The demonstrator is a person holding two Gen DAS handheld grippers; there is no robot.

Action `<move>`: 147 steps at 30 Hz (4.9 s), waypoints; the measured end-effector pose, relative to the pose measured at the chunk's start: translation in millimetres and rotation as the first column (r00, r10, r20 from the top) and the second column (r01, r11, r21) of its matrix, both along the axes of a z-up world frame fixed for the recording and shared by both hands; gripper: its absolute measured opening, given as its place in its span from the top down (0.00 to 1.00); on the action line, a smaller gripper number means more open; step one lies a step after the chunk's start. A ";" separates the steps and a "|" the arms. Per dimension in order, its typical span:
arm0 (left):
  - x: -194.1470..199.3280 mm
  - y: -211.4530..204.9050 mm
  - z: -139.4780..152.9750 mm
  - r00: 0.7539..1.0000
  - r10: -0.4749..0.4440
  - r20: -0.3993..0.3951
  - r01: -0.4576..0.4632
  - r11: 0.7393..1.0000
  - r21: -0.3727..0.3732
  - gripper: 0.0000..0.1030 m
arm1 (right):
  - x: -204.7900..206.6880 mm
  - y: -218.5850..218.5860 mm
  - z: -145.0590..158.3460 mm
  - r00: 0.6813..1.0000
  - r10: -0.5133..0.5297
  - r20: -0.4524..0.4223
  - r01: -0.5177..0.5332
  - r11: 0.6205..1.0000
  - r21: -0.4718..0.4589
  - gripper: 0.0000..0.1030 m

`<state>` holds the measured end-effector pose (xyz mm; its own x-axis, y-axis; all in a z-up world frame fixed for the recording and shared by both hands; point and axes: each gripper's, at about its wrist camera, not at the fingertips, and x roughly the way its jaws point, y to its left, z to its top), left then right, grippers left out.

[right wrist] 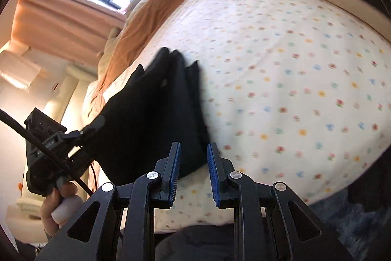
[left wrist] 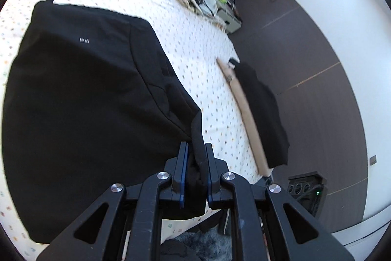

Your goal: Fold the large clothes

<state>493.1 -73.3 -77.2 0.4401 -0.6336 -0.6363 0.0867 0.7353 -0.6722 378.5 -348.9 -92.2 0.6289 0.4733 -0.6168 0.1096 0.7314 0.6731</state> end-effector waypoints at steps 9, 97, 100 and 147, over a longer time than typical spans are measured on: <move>7.5 -14.5 -5.3 0.996 -0.063 -0.066 0.063 0.998 0.009 0.72 | -10.0 -1.0 9.7 1.000 0.019 0.003 -0.020 0.999 0.028 0.59; 6.7 198.2 -54.5 0.966 0.235 -0.105 -0.231 0.972 0.044 0.44 | 231.2 97.3 -10.2 0.980 0.198 -0.022 -0.198 0.980 0.009 0.87; 5.1 199.6 -54.9 0.964 0.247 -0.102 -0.244 0.969 0.039 0.44 | 228.6 93.7 -8.7 0.984 0.179 -0.004 -0.179 0.984 0.014 1.00; 70.7 206.9 -86.5 0.958 0.246 -0.145 -0.241 0.969 0.049 0.46 | 227.5 50.1 -44.9 0.937 0.326 -0.124 -0.306 0.939 0.158 0.32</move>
<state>563.9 133.7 -163.7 0.4774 -0.4980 -0.7239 -0.1972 0.7421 -0.6406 605.9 -298.8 -137.0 0.3407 0.7174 -0.6077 -0.0077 0.6485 0.7612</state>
